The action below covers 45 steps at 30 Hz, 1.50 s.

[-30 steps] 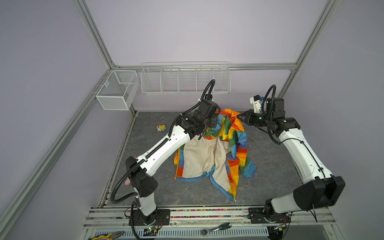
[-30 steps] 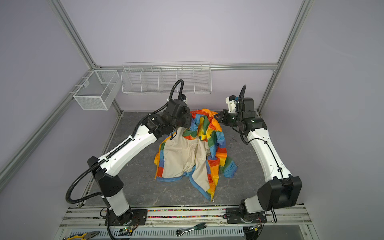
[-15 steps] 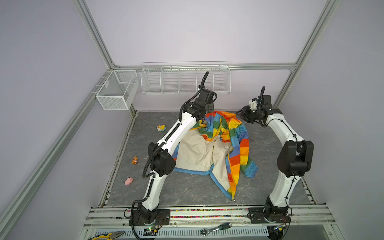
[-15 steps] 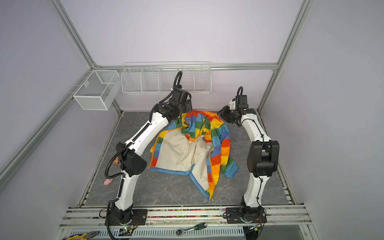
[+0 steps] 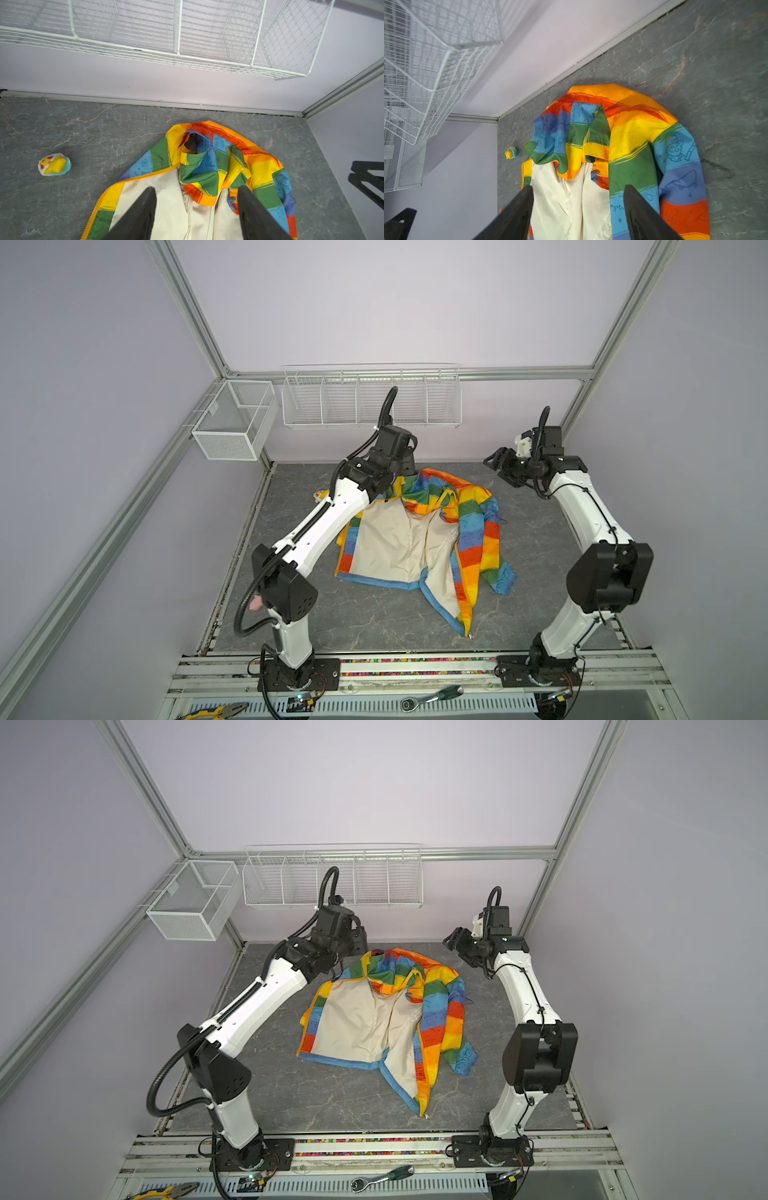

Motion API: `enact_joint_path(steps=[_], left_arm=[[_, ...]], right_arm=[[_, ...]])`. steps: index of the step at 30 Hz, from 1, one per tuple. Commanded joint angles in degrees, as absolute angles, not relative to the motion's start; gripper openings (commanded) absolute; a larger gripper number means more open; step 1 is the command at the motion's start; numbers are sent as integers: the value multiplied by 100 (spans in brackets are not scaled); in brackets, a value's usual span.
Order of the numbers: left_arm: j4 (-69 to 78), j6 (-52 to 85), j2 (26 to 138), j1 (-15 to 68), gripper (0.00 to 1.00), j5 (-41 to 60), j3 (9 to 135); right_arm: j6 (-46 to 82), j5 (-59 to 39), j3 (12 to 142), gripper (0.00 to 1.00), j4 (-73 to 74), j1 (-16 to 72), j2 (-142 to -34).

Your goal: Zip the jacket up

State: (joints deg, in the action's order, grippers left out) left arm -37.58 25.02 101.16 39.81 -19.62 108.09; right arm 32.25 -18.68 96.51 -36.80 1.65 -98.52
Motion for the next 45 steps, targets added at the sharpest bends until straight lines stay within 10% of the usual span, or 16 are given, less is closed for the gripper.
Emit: enact_joint_path(steps=[1,17,39,45], left_arm=[[-3588,2568,9409,3999,64,-1771,10031],[-2461,4803,6314,4498,65,-1063,4762],[-990,4260,9481,7076,63,15,6192],[-994,4235,10221,7110,64,615,6496]], right_arm=[[2782,-1415,9167,70,-4271,185,-9408],[2376,-152,7177,70,-4069,1639,-8812],[1809,-40,11100,55,-4386,1643,-12741],[1861,-146,11677,26,-4614,1512,-13253]])
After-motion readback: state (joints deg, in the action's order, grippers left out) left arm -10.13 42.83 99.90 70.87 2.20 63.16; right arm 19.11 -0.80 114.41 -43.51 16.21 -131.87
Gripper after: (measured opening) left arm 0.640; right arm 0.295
